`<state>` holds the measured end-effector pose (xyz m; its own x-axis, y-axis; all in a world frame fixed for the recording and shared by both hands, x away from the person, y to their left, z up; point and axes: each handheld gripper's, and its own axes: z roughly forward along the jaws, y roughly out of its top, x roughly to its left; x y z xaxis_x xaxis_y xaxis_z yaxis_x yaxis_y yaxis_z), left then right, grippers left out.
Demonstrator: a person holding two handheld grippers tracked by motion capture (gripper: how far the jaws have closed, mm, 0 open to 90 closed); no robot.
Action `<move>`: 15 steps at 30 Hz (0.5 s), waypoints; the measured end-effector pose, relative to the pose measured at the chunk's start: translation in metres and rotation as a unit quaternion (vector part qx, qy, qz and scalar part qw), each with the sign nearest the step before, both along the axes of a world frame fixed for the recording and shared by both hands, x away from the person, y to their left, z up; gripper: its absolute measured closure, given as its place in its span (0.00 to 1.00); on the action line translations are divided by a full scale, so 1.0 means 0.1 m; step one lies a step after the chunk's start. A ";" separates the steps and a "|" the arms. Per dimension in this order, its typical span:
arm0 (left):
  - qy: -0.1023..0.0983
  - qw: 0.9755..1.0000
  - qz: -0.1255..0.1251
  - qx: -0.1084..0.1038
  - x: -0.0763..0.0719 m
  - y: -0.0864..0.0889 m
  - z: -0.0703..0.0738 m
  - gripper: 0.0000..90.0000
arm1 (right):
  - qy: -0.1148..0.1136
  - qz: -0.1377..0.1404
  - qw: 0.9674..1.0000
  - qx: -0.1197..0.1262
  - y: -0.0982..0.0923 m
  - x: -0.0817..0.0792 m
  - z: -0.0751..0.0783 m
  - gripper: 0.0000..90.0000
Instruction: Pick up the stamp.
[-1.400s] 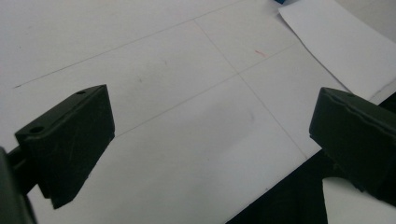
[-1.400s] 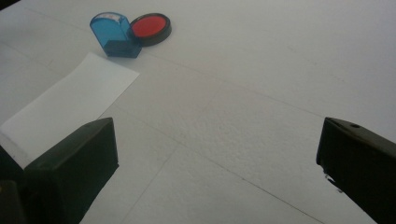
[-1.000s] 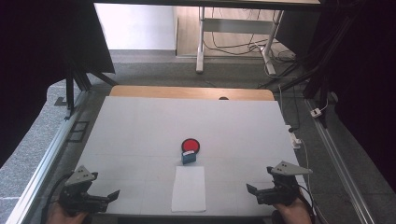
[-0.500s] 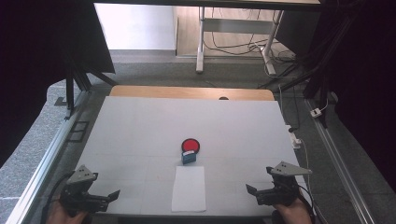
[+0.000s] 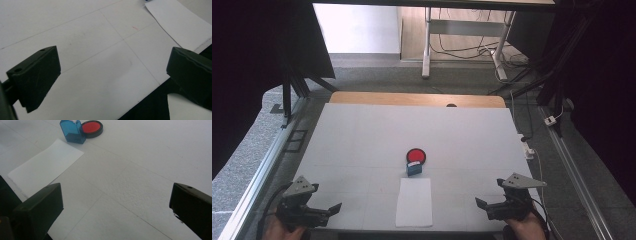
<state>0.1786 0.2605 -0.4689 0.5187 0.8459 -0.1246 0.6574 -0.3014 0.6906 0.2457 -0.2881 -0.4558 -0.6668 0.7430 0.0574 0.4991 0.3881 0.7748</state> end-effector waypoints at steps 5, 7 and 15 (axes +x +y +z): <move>-0.009 1.000 -0.015 0.002 0.03 -0.04 0.02 0.00 | -0.001 0.002 1.000 -0.001 0.01 0.00 0.00 0.00; -0.011 1.000 -0.024 -0.004 0.07 -0.05 0.02 0.00 | -0.001 0.003 1.000 -0.001 0.01 0.00 0.00 0.00; -0.013 0.999 -0.053 -0.004 0.16 -0.14 0.01 0.00 | -0.001 0.008 1.000 -0.003 0.01 0.00 0.00 0.00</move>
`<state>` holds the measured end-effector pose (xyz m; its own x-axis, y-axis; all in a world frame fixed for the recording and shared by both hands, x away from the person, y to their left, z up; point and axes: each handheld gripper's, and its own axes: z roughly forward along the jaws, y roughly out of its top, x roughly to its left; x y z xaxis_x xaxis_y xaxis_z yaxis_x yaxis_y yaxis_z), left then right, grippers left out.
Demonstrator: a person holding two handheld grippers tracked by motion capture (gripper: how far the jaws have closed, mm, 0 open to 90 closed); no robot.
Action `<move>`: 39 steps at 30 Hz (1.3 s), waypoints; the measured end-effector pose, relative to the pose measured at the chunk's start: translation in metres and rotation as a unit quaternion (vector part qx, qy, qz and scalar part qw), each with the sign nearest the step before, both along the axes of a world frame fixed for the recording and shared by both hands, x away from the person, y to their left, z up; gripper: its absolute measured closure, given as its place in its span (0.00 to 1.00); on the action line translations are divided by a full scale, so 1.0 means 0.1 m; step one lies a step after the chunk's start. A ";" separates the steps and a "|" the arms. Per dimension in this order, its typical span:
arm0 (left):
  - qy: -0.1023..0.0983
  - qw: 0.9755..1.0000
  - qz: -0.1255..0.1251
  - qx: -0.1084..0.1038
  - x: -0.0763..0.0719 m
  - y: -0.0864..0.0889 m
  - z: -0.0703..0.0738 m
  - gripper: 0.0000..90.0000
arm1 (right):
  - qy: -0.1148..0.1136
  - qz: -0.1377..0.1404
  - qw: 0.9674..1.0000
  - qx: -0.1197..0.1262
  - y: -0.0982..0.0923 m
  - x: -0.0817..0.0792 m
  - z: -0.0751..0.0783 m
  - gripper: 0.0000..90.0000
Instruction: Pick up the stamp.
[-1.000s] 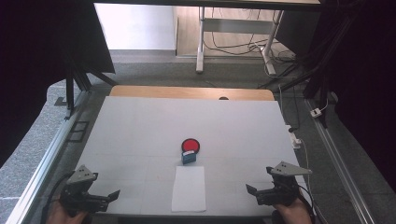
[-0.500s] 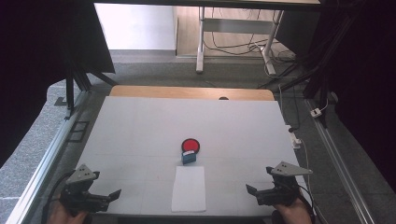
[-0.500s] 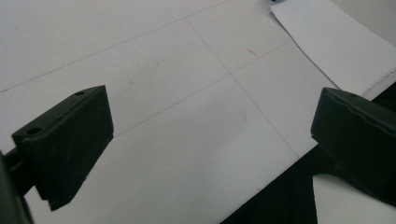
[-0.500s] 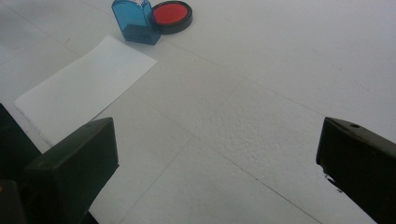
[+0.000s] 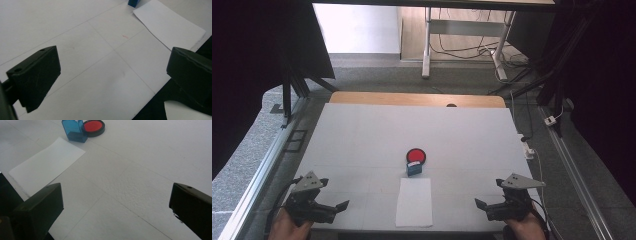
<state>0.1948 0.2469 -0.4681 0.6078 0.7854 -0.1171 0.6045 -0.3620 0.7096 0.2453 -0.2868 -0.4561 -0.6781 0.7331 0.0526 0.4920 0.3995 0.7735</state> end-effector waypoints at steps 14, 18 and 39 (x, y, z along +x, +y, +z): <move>-0.003 0.999 -0.028 -0.019 0.23 -0.10 -0.06 0.00 | 0.001 0.007 1.000 -0.005 0.01 0.00 0.00 0.00; -0.005 0.999 -0.036 -0.018 0.30 -0.16 -0.06 0.00 | 0.001 0.007 1.000 -0.006 0.02 0.00 0.00 0.00; -0.006 0.997 -0.079 -0.005 0.70 -0.55 -0.05 0.00 | 0.001 0.011 1.000 -0.010 0.02 0.00 0.00 0.00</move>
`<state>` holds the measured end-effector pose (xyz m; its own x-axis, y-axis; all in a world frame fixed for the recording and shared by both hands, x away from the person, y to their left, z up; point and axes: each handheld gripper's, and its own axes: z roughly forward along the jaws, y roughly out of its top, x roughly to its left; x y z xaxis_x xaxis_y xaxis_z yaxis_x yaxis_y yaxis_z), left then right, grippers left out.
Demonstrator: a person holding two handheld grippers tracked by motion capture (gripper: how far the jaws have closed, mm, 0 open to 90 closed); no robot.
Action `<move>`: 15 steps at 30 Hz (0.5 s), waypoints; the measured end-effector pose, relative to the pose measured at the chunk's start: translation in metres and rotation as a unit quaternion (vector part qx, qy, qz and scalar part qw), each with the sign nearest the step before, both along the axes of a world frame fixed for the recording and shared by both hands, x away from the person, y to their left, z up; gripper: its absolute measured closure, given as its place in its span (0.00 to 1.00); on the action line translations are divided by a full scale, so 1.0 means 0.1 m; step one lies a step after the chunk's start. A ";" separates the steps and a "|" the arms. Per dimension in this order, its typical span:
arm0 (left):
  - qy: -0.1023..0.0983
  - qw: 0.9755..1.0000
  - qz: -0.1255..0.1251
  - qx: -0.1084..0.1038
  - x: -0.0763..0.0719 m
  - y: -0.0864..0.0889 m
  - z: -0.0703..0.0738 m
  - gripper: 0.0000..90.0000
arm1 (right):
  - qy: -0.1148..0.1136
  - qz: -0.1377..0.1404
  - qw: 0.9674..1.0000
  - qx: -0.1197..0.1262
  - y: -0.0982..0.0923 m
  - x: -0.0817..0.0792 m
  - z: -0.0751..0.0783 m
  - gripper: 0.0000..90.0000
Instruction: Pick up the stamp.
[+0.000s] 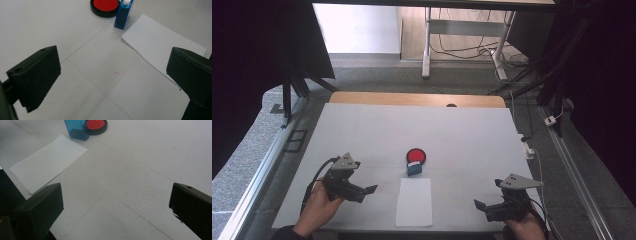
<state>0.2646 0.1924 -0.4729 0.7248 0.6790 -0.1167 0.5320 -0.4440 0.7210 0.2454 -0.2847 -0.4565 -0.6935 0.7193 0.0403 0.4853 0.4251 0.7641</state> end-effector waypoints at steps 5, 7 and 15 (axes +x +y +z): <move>-0.001 1.000 -0.007 0.001 0.10 -0.10 0.00 0.00 | 0.000 0.001 1.000 0.001 0.00 0.00 0.00 0.00; 0.001 1.000 -0.010 0.000 0.17 -0.15 0.00 0.00 | 0.000 0.000 1.000 0.000 0.00 0.00 0.00 0.00; -0.001 1.000 -0.026 0.006 0.29 -0.28 0.00 0.00 | 0.001 0.000 1.000 0.000 0.00 0.00 0.00 0.00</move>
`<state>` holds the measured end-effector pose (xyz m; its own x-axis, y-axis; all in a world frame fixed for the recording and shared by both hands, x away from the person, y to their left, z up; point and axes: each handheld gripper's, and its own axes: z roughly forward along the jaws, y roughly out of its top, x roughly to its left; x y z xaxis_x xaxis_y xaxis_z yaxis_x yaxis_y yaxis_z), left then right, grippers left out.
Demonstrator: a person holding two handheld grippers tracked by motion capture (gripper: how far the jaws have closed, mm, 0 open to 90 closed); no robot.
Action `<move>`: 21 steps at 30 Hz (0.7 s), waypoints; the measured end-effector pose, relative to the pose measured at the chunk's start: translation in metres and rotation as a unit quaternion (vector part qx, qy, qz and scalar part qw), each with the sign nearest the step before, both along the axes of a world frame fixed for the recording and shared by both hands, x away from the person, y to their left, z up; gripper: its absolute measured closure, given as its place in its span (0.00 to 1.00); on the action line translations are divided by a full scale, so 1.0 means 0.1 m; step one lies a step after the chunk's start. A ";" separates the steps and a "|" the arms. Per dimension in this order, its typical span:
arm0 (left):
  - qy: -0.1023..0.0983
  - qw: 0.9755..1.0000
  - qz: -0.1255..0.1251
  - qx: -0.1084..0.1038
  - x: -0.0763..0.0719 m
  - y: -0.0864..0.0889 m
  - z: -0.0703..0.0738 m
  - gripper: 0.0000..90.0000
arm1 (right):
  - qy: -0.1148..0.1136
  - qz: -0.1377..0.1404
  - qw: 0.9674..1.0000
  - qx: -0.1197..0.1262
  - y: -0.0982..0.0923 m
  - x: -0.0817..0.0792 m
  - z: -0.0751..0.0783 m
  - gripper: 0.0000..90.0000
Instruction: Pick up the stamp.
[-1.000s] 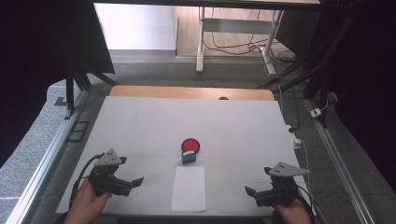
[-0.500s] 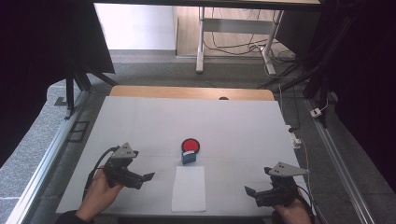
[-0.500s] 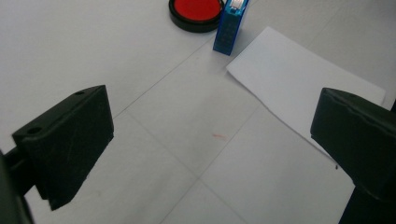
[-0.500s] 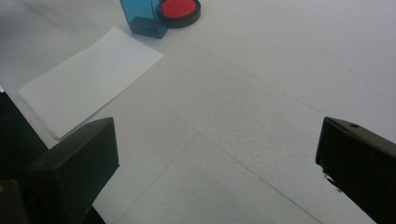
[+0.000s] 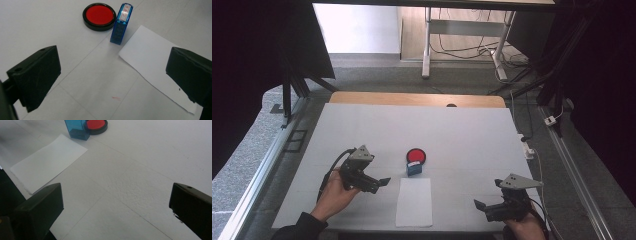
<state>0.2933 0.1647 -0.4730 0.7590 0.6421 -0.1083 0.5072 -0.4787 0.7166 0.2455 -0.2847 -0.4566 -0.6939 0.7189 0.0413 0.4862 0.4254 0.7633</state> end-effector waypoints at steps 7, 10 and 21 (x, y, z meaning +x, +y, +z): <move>-0.002 1.000 -0.023 0.008 0.12 -0.14 -0.02 0.00 | 0.000 0.000 1.000 0.000 0.00 0.00 0.00 0.00; -0.002 0.999 -0.032 0.015 0.16 -0.20 -0.03 0.00 | 0.001 -0.001 1.000 0.001 0.00 0.00 0.00 0.00; -0.003 0.997 -0.064 0.035 0.32 -0.45 -0.09 0.00 | 0.001 0.000 1.000 0.001 0.00 0.00 0.00 0.00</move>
<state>0.3256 0.1197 -0.4823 0.8355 0.5459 -0.0622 0.4352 -0.5883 0.6816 0.2456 -0.2849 -0.4566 -0.6932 0.7193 0.0447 0.4885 0.4233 0.7630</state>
